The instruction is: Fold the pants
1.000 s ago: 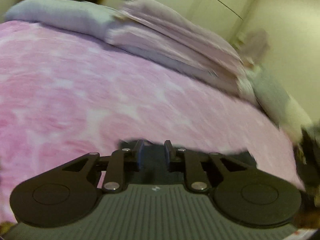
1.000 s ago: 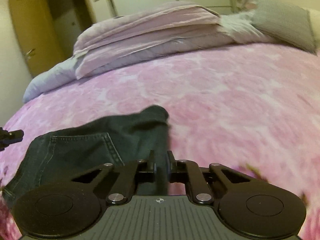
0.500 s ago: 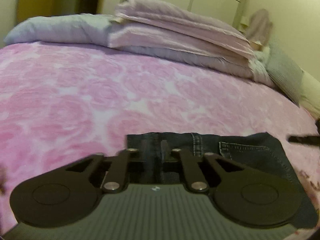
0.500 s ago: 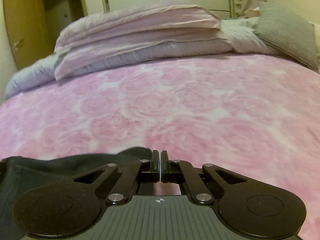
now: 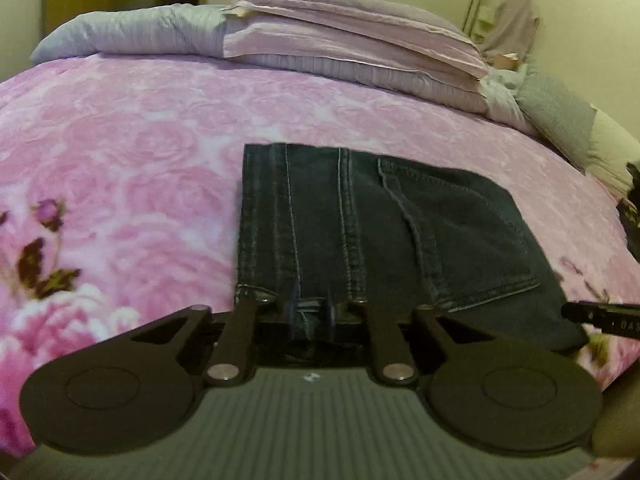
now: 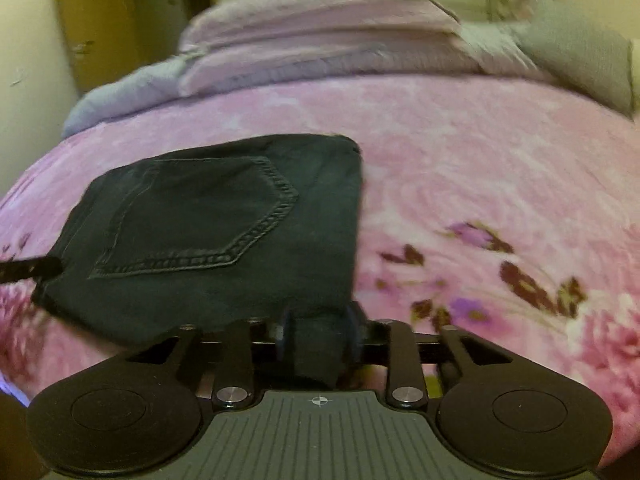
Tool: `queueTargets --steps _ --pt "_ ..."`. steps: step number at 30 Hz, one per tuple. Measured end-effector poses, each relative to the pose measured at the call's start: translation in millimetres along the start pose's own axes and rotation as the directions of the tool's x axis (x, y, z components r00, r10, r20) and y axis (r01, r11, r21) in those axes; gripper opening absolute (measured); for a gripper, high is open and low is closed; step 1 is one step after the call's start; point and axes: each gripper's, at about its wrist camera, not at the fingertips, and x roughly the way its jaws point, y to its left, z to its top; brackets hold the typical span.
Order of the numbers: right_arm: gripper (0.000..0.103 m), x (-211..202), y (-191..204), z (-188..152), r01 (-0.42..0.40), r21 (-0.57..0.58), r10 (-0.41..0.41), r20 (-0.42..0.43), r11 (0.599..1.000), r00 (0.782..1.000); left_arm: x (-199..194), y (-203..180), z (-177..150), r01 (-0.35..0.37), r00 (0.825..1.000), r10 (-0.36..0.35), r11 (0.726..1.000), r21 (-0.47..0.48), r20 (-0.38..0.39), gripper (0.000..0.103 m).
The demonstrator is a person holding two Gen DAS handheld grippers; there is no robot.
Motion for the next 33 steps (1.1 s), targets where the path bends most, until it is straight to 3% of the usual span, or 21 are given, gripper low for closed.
queueTargets --steps 2,3,5,12,14,22,33 --pt "0.041 -15.2 5.1 2.6 0.008 -0.01 -0.008 0.005 1.0 1.0 -15.9 -11.6 3.4 -0.014 1.0 0.015 0.999 0.034 -0.002 0.022" --pt "0.049 -22.7 7.4 2.4 0.005 -0.023 -0.005 0.015 1.0 1.0 -23.9 -18.3 3.2 -0.013 1.0 0.013 0.999 0.053 -0.001 0.024" --pt "0.059 -39.2 15.7 -4.0 -0.009 -0.027 0.01 0.031 1.0 0.999 -38.9 -31.9 -1.2 -0.017 1.0 0.018 0.997 0.072 -0.019 0.037" --pt "0.068 -85.7 48.0 -28.3 -0.082 -0.02 0.082 0.007 0.996 0.997 -83.9 -63.4 -30.5 -0.019 0.996 0.03 0.993 0.12 -0.089 0.053" --pt "0.069 -97.8 56.6 -35.4 -0.079 -0.036 0.079 0.001 0.996 0.997 -96.4 -68.4 -40.6 -0.023 0.995 0.036 0.991 0.135 -0.096 0.062" --pt "0.069 -129.8 70.8 -68.0 -0.069 -0.077 0.069 -0.005 0.995 0.998 -128.9 -69.6 -67.4 -0.008 0.993 0.027 0.986 0.166 -0.114 0.064" --pt "0.069 -146.4 71.4 -73.2 -0.053 -0.071 0.055 0.023 0.996 0.998 -139.2 -73.9 -68.7 0.011 0.996 0.006 0.984 0.18 -0.094 0.064"
